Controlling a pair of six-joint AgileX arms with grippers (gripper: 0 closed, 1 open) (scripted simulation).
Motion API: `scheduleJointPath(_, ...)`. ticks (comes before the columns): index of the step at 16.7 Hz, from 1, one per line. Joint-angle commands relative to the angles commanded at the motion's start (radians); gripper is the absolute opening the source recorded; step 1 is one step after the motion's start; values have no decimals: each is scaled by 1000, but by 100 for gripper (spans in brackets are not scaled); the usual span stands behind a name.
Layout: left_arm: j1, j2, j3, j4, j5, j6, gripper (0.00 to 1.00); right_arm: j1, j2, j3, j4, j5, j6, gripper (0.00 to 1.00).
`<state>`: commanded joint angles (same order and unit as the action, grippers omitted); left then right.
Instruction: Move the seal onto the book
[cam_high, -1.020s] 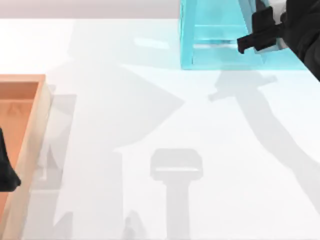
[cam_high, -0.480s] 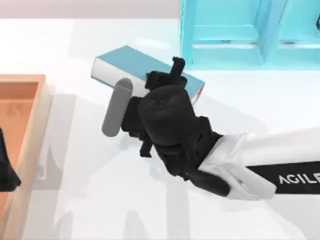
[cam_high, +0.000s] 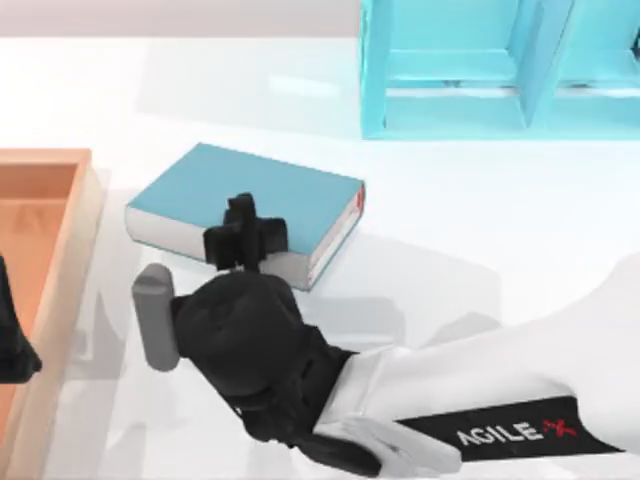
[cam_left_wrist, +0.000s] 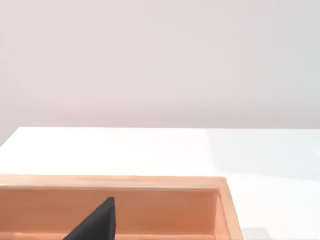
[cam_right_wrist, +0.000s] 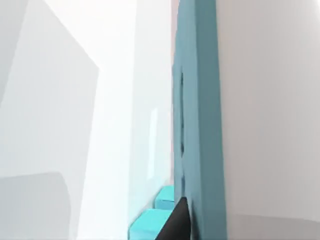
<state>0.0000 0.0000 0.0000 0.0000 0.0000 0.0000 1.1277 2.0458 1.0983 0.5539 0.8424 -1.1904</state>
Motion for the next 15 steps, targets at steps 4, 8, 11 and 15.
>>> scheduleJointPath(4,0,0,0,0,0,0,100,-4,0,-9,-2,-3,7,0)
scheduleJointPath(8,0,0,0,0,0,0,100,7,-8,-11,-3,6,6,0)
scheduleJointPath(11,0,0,0,0,0,0,100,10,-11,-12,-3,9,6,0)
scheduleJointPath(15,0,0,0,0,0,0,100,7,26,-21,30,8,9,0)
